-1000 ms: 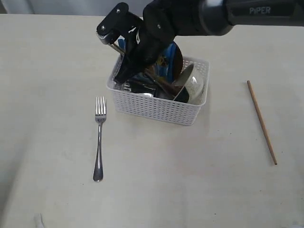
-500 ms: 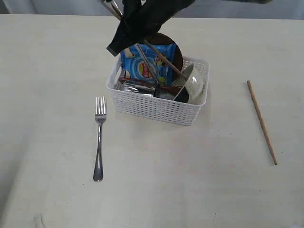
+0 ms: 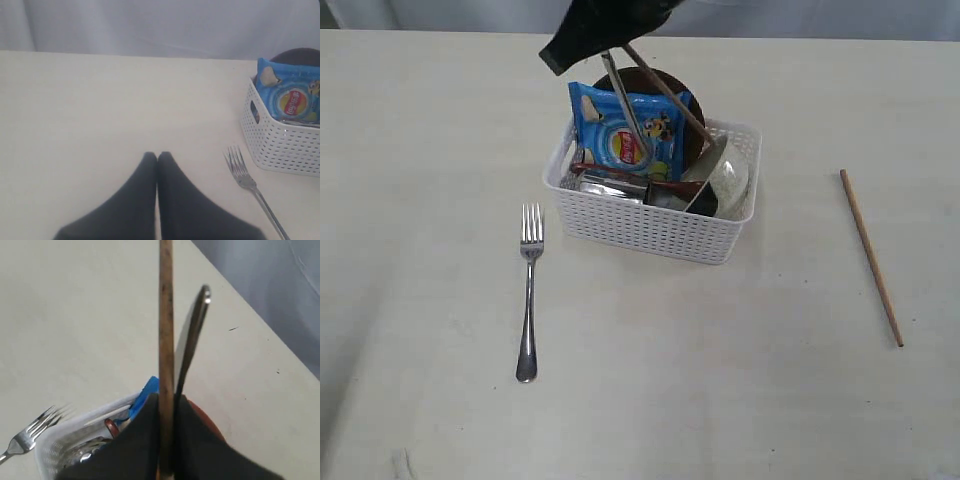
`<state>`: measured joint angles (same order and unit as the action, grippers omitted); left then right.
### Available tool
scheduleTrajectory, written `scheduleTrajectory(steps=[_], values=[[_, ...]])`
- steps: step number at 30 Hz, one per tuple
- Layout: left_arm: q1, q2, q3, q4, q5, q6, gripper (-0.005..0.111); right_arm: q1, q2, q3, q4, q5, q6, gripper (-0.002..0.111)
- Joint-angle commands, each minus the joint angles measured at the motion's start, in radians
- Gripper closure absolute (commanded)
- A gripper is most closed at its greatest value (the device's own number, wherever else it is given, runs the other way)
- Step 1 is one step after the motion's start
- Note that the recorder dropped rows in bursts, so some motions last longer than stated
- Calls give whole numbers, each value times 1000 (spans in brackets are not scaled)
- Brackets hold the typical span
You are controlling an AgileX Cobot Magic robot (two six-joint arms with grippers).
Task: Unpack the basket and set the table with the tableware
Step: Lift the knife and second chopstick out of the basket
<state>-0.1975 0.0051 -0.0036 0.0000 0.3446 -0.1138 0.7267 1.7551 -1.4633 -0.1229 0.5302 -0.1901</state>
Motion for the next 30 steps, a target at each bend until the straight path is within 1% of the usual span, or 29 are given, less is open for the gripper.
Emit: scheduleTrajectory(steps=[1,12,16,24,27,30], values=[[1,-5,4,0,-2,2,107,0,-42,-7,-3,-8,3,109],[1,-5,4,0,-2,2,107,-15,-128,-7,-40,14,38,109],[1,-5,4,0,-2,2,107,-62,-167,-7,-43,51,101,109],[1,-5,4,0,-2,2,107,-173,-231,-3,-38,212,101,109],[1,-5,4,0,-2,2,107,-200,-241,-1,-27,254,101,109],[1,-5,4,0,-2,2,107,-202,-245,-1,-4,287,101,109]])
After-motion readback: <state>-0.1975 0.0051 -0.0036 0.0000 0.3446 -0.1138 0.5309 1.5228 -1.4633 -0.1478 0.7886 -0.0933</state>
